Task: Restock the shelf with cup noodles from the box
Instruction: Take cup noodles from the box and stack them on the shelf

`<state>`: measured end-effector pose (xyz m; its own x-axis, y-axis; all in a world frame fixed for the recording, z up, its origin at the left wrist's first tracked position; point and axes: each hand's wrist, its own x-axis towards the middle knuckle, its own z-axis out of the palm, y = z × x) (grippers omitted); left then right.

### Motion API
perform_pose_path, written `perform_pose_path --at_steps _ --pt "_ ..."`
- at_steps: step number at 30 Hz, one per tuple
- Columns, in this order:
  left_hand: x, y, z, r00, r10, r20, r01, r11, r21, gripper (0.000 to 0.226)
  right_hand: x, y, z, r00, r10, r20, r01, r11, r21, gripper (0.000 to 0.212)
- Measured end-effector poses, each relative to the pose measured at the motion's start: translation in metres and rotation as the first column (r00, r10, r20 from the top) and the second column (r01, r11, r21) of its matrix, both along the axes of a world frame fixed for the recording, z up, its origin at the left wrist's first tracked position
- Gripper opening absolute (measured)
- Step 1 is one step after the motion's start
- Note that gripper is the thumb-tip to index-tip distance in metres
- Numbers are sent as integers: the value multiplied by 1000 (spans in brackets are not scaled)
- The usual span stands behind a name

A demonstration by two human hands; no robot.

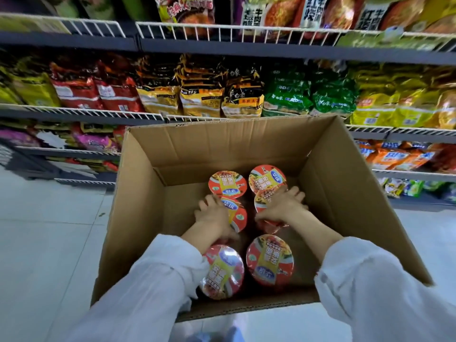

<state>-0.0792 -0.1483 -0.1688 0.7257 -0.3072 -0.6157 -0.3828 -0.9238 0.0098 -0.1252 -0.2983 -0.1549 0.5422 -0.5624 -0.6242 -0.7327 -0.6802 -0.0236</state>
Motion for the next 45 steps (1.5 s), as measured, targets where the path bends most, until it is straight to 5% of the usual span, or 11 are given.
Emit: perform_pose_path --at_steps 4,8,13,17,31,35,42,45 --pt "15 17 50 991 114 72 -106 988 -111 122 6 11 39 996 30 81 -30 1000 0 127" --pt "33 43 110 954 190 230 -92 920 -382 101 18 38 96 949 53 309 -53 999 -7 113" --pt "66 98 180 823 377 424 19 728 -685 75 54 86 171 797 66 600 -25 997 -77 91" --pt "97 152 221 722 475 503 121 629 -768 74 87 139 212 671 162 724 -26 980 -196 81" --pt "254 391 245 581 610 539 96 607 -789 79 258 366 264 454 283 845 -171 958 -229 72" --pt "317 419 245 527 676 516 70 571 -818 77 318 391 269 408 271 872 -162 961 -222 75" --pt "473 423 264 441 619 649 129 672 -729 76 448 420 286 309 305 901 -134 952 -276 77" --pt "540 419 274 480 619 622 89 671 -736 80 496 421 298 294 325 899 -122 945 -302 76"
